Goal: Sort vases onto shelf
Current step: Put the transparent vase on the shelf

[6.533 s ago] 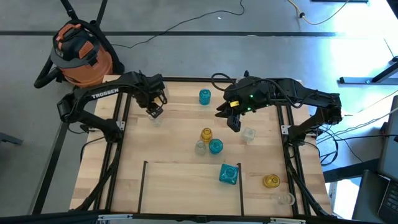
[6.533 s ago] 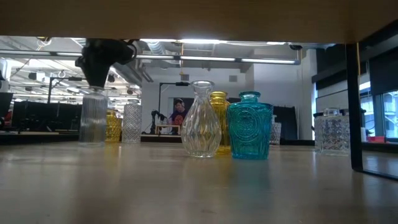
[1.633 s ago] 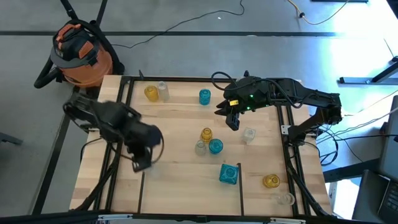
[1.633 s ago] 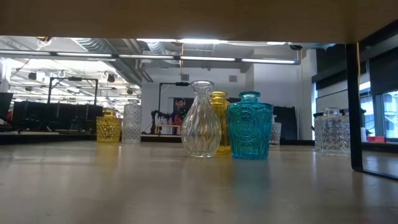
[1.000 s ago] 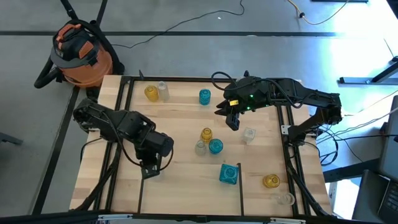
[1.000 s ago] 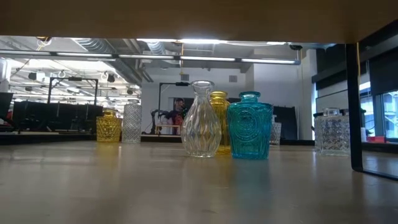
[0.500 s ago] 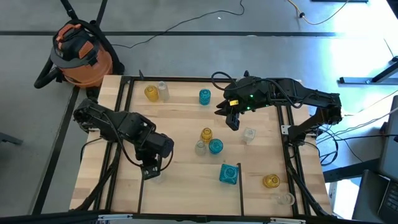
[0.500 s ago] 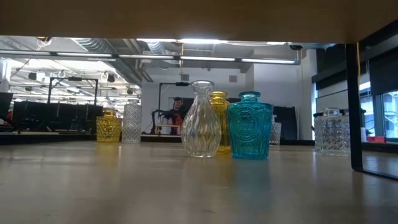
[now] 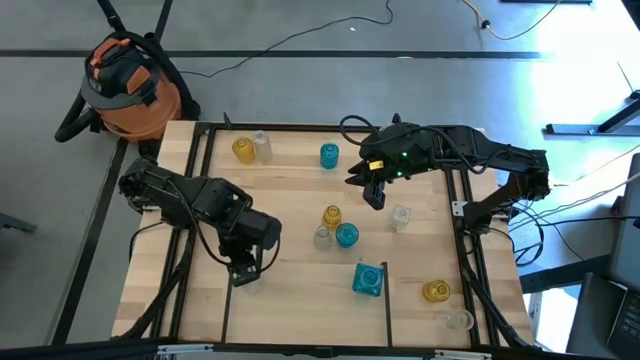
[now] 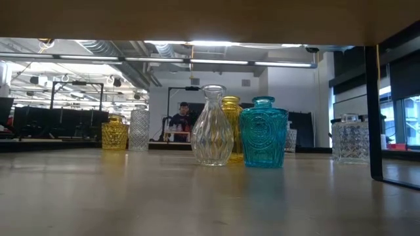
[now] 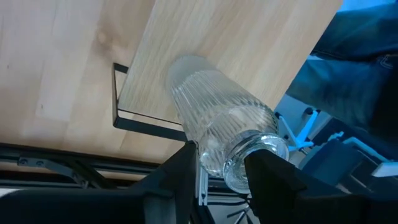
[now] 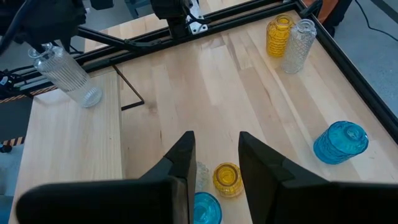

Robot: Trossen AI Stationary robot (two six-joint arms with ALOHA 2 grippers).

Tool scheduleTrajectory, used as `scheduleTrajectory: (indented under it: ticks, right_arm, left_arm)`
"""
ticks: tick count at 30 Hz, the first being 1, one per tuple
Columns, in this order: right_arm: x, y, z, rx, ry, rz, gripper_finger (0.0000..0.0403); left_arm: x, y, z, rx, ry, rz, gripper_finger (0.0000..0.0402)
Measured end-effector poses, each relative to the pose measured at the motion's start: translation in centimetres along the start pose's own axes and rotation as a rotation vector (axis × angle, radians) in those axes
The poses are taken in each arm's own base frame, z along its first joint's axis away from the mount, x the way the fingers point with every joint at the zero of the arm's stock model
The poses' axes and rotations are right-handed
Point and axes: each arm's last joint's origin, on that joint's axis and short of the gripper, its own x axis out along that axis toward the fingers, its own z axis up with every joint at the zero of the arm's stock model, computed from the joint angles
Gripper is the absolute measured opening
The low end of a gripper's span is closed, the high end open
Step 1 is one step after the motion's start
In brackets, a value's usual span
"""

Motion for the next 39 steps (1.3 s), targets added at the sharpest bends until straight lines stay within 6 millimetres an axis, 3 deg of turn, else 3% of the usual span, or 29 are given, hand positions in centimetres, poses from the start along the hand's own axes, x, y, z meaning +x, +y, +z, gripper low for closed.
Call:
scheduleTrajectory:
  ticks: [16,39]
  right_arm:
    - [0.0,0.0,0.0,0.000,0.000,0.000,0.0085]
    - [0.0,0.0,0.0,0.000,0.000,0.000,0.0085]
  left_arm:
    - [-0.1,0.1,0.2,0.050,-0.020,0.010,0.0128]
    - [-1.1,1.1,1.3,-0.040,0.037,-0.081,0.0128]
